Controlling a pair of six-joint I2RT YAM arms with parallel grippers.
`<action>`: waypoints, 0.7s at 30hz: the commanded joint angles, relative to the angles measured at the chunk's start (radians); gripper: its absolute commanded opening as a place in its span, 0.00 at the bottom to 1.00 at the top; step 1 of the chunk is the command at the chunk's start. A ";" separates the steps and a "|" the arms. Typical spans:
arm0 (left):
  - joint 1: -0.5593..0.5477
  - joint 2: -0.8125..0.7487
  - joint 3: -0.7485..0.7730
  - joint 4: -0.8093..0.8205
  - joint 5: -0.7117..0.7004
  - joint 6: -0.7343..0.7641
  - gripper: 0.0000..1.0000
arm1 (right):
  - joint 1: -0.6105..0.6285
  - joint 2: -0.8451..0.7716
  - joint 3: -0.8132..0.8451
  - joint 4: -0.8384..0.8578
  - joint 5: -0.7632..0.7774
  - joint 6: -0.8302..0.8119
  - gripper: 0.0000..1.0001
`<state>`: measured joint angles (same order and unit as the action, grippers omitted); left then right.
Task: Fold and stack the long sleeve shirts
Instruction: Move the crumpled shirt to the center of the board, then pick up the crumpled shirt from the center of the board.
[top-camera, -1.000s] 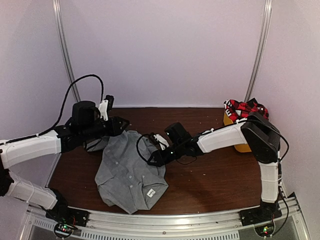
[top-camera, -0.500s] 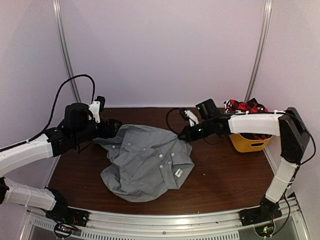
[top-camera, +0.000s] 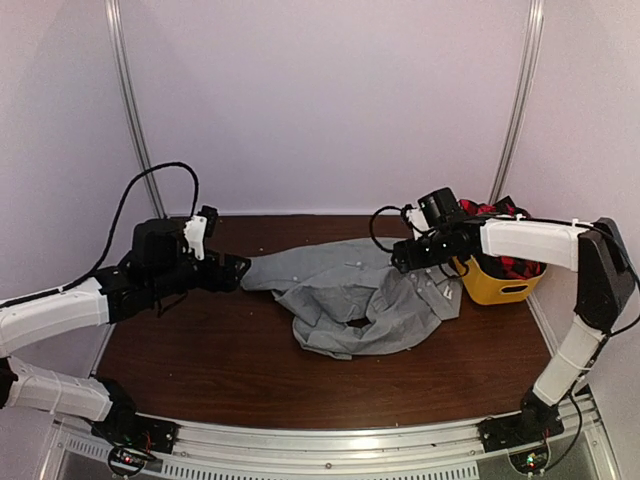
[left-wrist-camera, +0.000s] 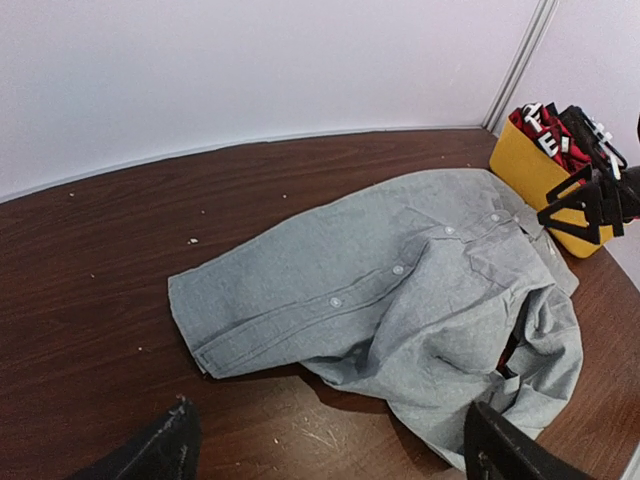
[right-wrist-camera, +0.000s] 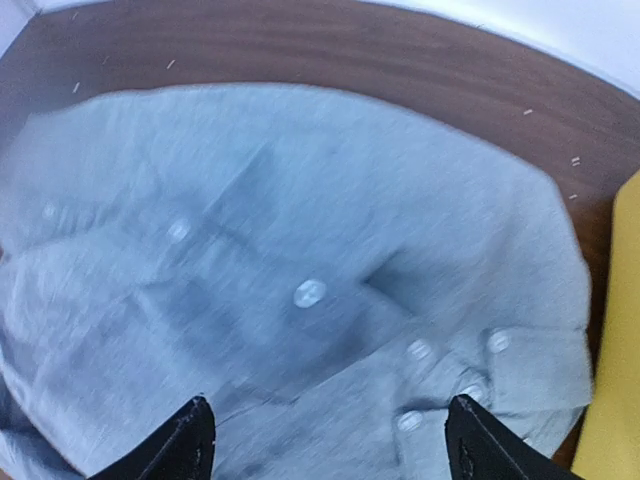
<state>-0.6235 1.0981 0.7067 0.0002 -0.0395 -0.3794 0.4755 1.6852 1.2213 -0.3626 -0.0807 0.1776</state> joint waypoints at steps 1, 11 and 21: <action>0.001 0.032 -0.027 0.088 0.039 0.018 0.93 | 0.144 -0.077 -0.091 0.008 0.025 -0.010 0.80; 0.001 0.094 -0.056 0.138 0.121 0.007 0.93 | 0.251 -0.058 -0.246 -0.012 -0.008 0.025 0.78; -0.017 0.183 -0.116 0.249 0.167 0.014 0.93 | 0.262 0.034 -0.211 -0.015 0.001 -0.028 0.52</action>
<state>-0.6266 1.2350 0.6044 0.1547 0.0986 -0.3759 0.7349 1.6741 0.9775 -0.3706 -0.0956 0.1738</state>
